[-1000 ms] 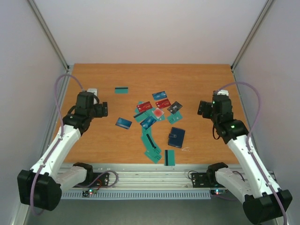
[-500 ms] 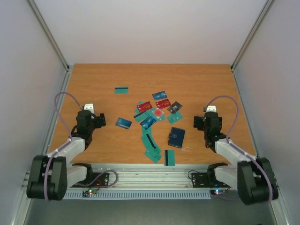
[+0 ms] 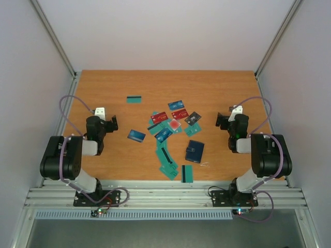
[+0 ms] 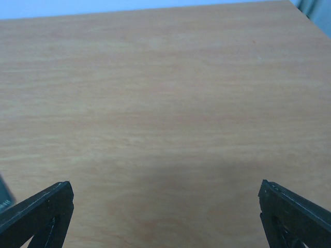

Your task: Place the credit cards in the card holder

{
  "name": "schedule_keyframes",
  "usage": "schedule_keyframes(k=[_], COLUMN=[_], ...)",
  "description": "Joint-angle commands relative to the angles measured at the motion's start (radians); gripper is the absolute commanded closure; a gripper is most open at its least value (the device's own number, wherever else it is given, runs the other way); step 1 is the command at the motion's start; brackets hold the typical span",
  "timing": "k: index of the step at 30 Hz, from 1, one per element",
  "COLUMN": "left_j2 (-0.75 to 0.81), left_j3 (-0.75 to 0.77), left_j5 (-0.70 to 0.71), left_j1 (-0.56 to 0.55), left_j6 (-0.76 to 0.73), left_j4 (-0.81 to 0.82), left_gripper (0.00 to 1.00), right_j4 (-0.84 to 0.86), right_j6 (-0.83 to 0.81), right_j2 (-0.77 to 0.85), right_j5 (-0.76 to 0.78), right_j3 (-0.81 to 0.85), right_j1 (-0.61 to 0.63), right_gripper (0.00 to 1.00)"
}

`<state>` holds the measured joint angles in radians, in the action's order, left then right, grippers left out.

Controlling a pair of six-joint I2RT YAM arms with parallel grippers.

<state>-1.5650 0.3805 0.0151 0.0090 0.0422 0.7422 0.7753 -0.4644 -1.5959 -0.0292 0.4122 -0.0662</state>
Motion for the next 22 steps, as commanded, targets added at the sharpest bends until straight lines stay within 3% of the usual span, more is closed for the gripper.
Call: schedule_keyframes(k=[1, 22], left_j2=[0.003, 0.005], left_j3=[0.023, 0.020], left_j5=[-0.046, -0.050], left_j1=[0.014, 0.011], left_j6=[-0.031, -0.037], left_j4=[0.168, 0.163], left_gripper=[0.01, 0.00], right_j4=[0.051, 0.061], right_j6=[0.007, -0.008], right_j2=[0.006, 0.006], right_j5=[-0.066, -0.005], right_j3=[0.013, 0.006], right_j1=[0.005, 0.035], right_gripper=[0.01, 0.01])
